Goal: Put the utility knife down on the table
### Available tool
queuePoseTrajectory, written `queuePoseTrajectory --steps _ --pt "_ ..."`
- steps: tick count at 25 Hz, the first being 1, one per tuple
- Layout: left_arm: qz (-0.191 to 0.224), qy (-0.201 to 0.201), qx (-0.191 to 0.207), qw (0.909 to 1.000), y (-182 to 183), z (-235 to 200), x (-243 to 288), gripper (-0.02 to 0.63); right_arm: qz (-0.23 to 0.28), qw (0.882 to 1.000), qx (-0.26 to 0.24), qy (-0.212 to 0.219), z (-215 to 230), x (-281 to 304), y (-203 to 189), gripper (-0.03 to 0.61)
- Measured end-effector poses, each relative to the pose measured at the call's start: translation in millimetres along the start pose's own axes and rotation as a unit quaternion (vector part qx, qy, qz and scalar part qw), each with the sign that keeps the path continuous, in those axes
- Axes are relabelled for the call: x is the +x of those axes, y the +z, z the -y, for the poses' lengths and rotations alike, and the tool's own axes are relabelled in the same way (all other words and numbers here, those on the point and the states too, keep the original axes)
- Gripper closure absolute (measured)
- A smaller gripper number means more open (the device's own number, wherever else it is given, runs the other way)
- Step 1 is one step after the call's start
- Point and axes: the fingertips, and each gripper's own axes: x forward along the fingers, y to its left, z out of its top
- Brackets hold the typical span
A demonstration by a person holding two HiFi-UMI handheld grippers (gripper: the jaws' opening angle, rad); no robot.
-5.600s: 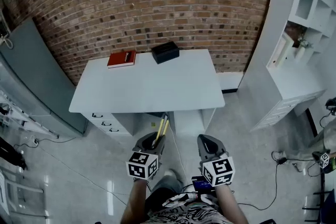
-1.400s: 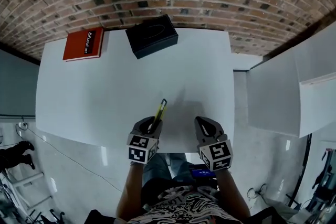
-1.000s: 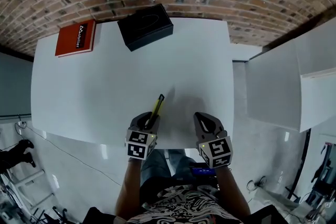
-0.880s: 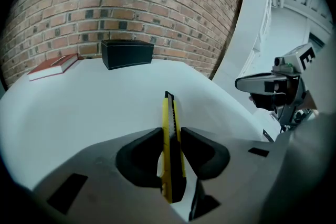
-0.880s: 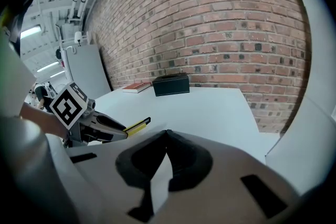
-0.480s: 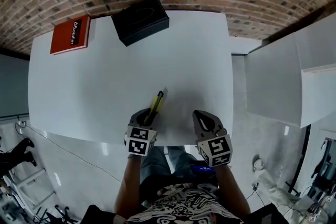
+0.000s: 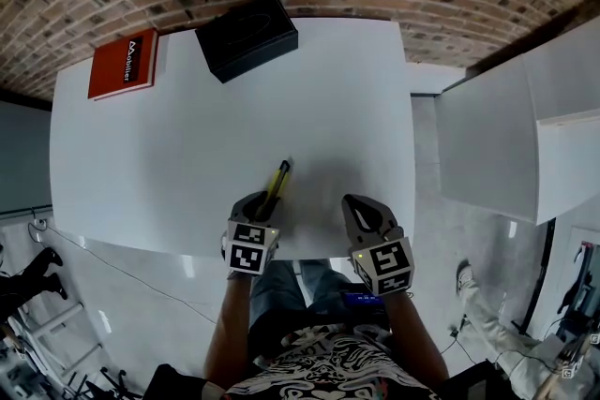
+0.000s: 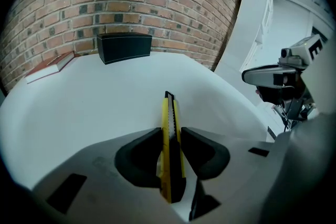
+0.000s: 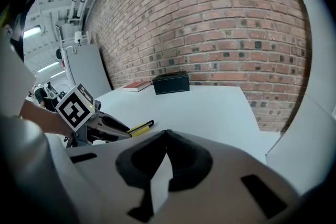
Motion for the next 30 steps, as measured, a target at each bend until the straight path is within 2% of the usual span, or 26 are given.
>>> queuePoseTrajectory --steps 7,10,12,15,18,23,28,30 --pt "-0.009 -0.013 -0.007 0.9999 -0.3 4.3 0.8 0.492 0.006 1.0 -0.002 -0.002 -1.7 -1.9 5.8 0.578" --pt "-0.012 -0.014 -0.007 0.9998 0.4 6.4 1.5 0.458 0.008 1.0 -0.005 -0.004 -1.8 -3.4 8.2 0.578" --pt "-0.015 0.002 0.011 0.9998 -1.4 4.6 2.1 0.422 0.014 1.0 -0.007 -0.002 -3.3 -4.7 11.8 0.578" --pt "-0.019 0.026 0.041 0.9986 -1.0 0.7 0.7 0.407 0.026 1.0 -0.006 -0.004 -4.4 -9.0 21.4 0.578" --pt "0.002 0.032 0.026 0.9992 12.4 -4.7 -6.0 0.403 0.039 0.999 -0.012 -0.003 -4.8 -10.7 31.6 0.578" --pt "0.046 0.017 -0.008 0.9988 41.0 -2.4 -30.2 0.403 0.062 0.998 -0.021 -0.002 -7.8 -17.9 48.7 0.578" --pt "0.111 0.004 -0.038 0.993 77.7 2.5 -58.4 0.408 0.09 0.995 -0.032 0.0 -13.6 -23.3 73.1 0.578" --pt "0.138 0.007 -0.049 0.9892 90.9 2.9 -70.3 0.436 0.102 0.994 -0.038 0.001 -15.5 -24.7 82.4 0.578"
